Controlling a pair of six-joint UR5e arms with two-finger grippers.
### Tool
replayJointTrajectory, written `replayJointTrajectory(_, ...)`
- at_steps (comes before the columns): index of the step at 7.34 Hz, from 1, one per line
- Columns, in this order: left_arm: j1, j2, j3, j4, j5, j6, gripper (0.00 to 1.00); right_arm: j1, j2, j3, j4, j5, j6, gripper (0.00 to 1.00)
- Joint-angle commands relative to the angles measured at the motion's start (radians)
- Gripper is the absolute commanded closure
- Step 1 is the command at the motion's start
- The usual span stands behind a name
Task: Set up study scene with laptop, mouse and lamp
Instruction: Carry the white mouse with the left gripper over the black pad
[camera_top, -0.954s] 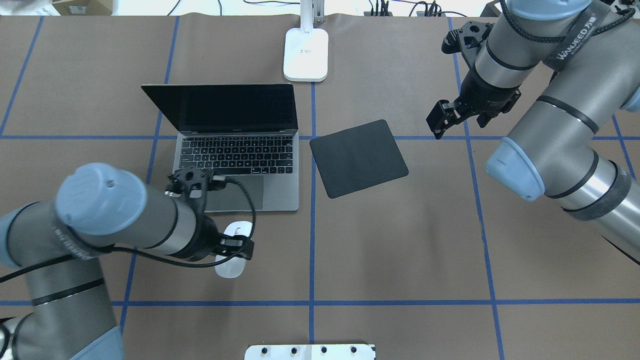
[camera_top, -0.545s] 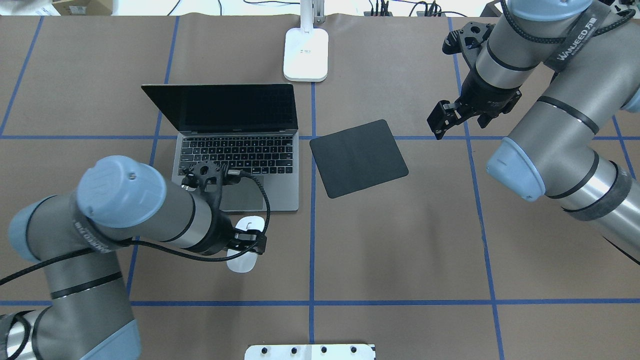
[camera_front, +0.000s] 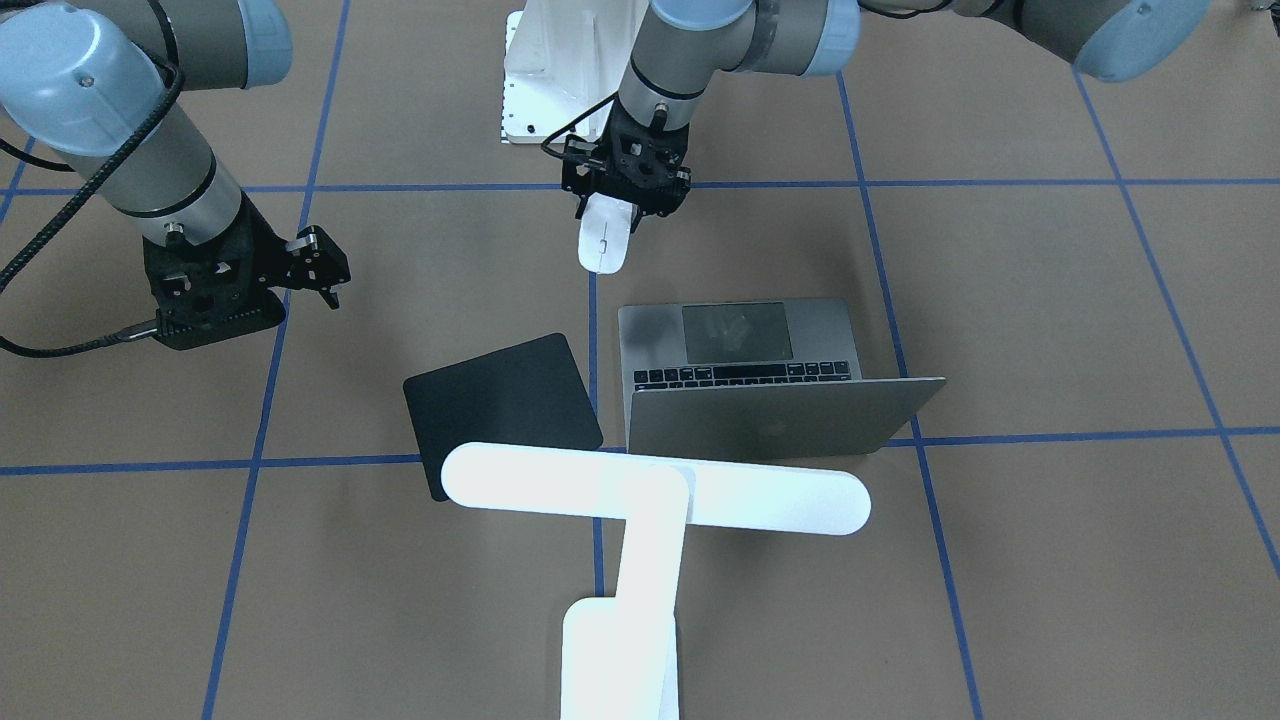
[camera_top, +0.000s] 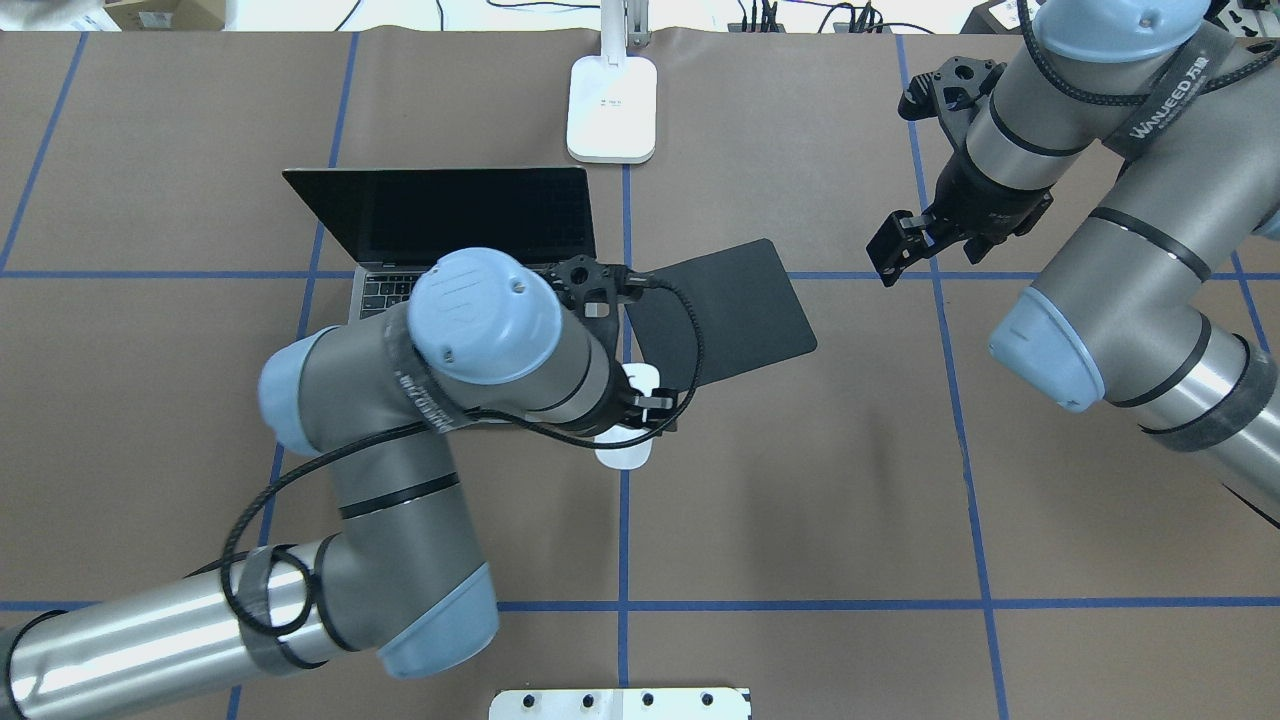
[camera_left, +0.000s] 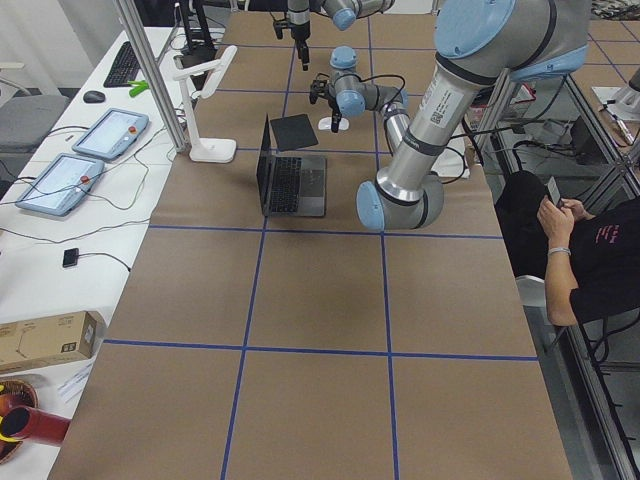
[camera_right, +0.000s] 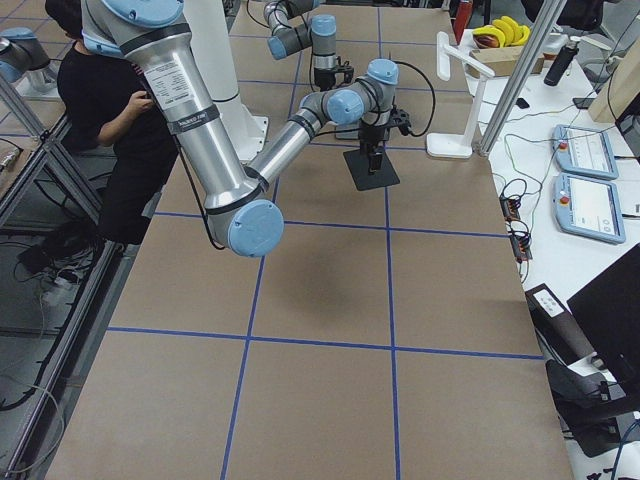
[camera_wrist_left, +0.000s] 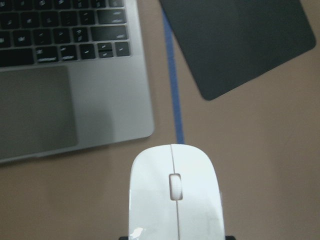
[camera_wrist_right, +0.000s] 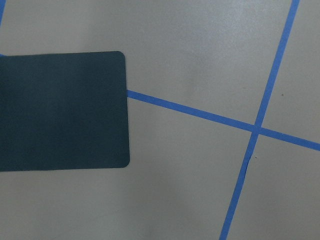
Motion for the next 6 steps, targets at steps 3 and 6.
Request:
replayJointTrajectory(3,-0.037,-0.192,0.259,-0.030,0.055,-0.001,0.34,0.003,-0.001,0.000,0.000,0.001,0.000,0.01)
replayJointTrajectory(6,-0.088,-0.260,0.418,-0.113,0.057,-0.001,0.33,0.003,-0.002,0.000,0.000,0.001,0.000,0.01)
